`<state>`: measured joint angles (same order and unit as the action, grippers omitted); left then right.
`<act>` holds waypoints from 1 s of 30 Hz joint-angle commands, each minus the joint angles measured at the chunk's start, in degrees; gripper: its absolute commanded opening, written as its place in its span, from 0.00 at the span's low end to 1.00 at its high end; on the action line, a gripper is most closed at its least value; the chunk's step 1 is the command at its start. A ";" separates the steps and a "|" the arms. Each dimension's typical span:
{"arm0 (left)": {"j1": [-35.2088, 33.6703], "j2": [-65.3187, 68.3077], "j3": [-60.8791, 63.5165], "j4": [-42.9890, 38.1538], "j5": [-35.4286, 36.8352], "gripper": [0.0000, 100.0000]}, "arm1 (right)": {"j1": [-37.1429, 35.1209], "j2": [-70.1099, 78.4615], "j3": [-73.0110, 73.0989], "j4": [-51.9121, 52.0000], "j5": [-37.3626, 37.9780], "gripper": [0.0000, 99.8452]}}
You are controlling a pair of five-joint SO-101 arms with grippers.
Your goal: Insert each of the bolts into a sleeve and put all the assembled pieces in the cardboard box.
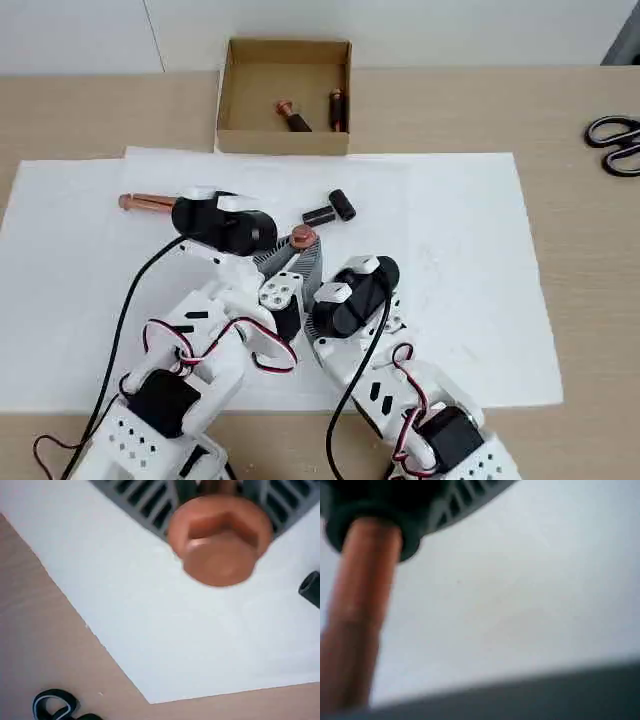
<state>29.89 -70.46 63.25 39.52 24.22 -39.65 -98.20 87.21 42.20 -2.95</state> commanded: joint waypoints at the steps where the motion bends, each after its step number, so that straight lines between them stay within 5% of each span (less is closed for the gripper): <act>1: -0.18 -0.70 -0.31 0.62 0.18 0.01 | -0.31 -0.66 -0.97 -1.36 0.62 0.00; 30: 0.18 -0.62 4.44 8.88 -3.43 0.01 | -0.31 -0.92 -0.88 -1.36 0.70 0.00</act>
<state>30.42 -71.08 67.47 47.60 22.02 -39.91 -98.02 87.38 42.20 -2.95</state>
